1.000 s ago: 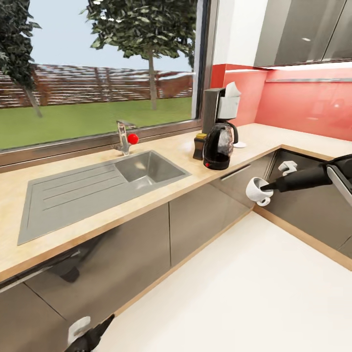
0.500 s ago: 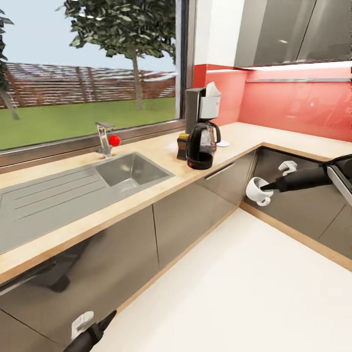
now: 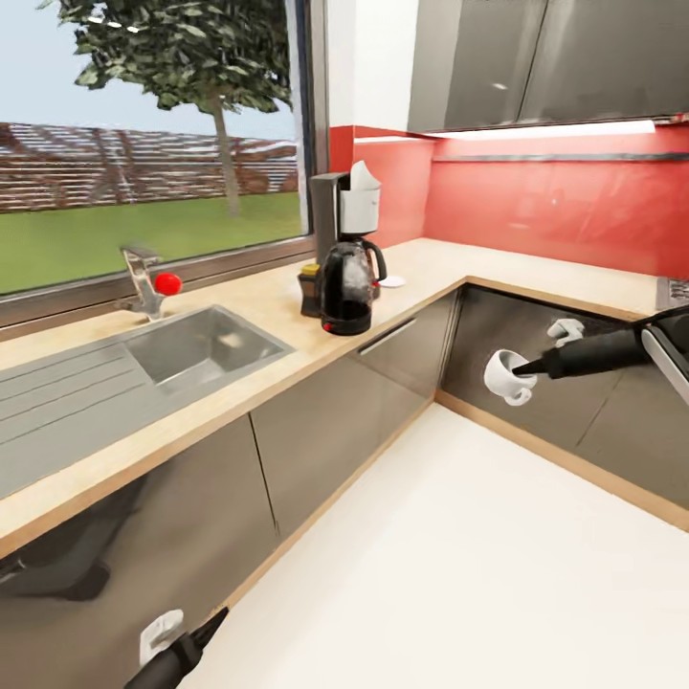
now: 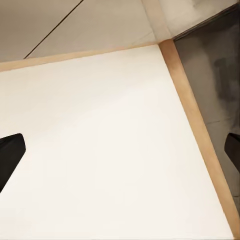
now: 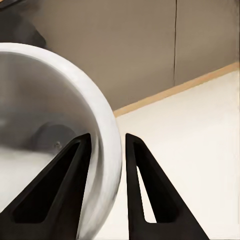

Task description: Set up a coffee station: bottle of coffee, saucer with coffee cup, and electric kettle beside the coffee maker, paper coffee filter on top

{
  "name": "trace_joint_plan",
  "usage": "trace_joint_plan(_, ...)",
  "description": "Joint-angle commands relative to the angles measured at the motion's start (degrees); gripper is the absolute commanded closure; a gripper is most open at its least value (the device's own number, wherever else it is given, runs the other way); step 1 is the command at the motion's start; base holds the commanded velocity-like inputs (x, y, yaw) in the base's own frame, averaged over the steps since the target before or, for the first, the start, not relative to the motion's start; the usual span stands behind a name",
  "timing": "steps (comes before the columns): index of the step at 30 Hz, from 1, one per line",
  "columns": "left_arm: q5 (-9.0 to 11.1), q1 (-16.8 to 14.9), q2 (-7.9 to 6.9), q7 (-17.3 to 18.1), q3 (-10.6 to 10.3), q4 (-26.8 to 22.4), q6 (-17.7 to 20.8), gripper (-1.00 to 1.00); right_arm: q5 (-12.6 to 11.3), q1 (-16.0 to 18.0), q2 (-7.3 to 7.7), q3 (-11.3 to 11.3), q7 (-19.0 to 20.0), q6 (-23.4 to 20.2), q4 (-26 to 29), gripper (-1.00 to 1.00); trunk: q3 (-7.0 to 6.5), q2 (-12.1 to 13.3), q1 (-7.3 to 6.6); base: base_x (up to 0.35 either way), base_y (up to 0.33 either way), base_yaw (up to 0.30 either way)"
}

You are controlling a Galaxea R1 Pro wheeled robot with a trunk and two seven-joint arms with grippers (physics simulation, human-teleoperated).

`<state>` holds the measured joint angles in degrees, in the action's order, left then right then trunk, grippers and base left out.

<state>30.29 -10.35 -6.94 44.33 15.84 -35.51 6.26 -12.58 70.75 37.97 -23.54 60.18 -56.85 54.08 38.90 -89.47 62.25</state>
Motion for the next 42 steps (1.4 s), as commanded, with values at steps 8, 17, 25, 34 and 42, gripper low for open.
trace_joint_plan(8, 0.47, -0.02, 0.0, 0.23, 0.06, 0.0, 0.59, -1.0, -0.34, 0.09, 0.0, -0.19, -0.06, -0.28, -0.28, 1.0, -0.11, -0.03, 0.0, 0.053, -0.193, -0.231)
trace_joint_plan(17, 0.47, -0.02, 0.0, 0.23, 0.02, 0.0, 0.59, -1.0, -0.34, 0.09, 0.0, -0.23, -0.01, -0.28, -0.35, 1.0, -0.12, -0.03, 0.0, 0.114, -0.289, -0.016)
trace_joint_plan(25, 0.47, -0.02, 0.0, 0.23, 0.07, 0.0, 0.63, -1.0, -0.34, 0.09, 0.0, -0.26, -0.02, -0.28, -0.37, 1.0, -0.12, -0.03, 0.0, 0.202, -0.263, -0.001)
trace_joint_plan(34, 0.47, -0.02, 0.0, 0.23, 0.07, 0.0, 0.68, -1.0, -0.34, 0.09, 0.0, -0.27, 0.03, -0.28, -0.37, 1.0, -0.12, -0.03, 0.0, 0.261, -0.218, 0.0)
trace_joint_plan(42, 0.47, -0.02, 0.0, 0.23, 0.07, 0.0, 0.68, -1.0, -0.34, 0.09, 0.0, -0.28, 0.03, -0.28, -0.37, 1.0, -0.12, -0.03, 0.0, 0.266, -0.212, 0.0)
